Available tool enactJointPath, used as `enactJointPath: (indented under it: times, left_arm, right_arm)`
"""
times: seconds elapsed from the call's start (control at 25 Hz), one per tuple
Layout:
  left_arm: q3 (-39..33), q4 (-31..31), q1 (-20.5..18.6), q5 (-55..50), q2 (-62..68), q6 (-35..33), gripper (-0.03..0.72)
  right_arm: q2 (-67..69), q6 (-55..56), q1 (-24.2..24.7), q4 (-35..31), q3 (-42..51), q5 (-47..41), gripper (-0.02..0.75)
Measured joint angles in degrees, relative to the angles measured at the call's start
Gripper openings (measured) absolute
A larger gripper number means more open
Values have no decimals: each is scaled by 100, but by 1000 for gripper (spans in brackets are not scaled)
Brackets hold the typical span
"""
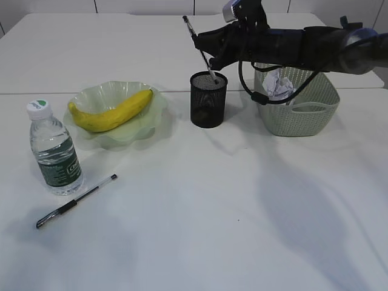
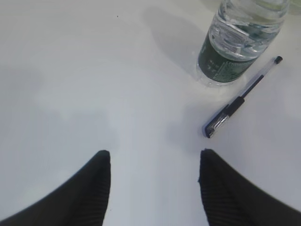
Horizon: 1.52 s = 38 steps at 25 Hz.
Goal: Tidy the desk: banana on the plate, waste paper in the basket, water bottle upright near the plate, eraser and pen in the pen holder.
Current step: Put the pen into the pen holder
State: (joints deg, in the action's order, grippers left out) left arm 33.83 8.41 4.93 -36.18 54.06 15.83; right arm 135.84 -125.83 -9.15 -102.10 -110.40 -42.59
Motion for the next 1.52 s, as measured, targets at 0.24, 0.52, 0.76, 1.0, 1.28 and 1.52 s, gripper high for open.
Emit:
enactJointPath:
  times: [0.24, 0.52, 0.76, 1.0, 1.28, 1.52]
  left_arm:
    - [0, 0, 0, 0, 0, 0, 425]
    - [0, 0, 0, 0, 0, 0, 425]
    - [0, -13, 0, 0, 0, 0, 424]
    - [0, -26, 0, 0, 0, 0, 424]
    - [0, -26, 0, 0, 0, 0, 424]
    - [0, -26, 0, 0, 0, 0, 404]
  right_arm:
    - [129, -100, 0, 0, 0, 0, 31]
    - [136, -136, 0, 0, 0, 23, 31]
    - [136, -143, 0, 0, 0, 76, 31]
    - [136, -143, 0, 0, 0, 102, 43]
    - [136, -43, 0, -9, 0, 203, 211]
    - [136, 27, 0, -22, 0, 233, 248]
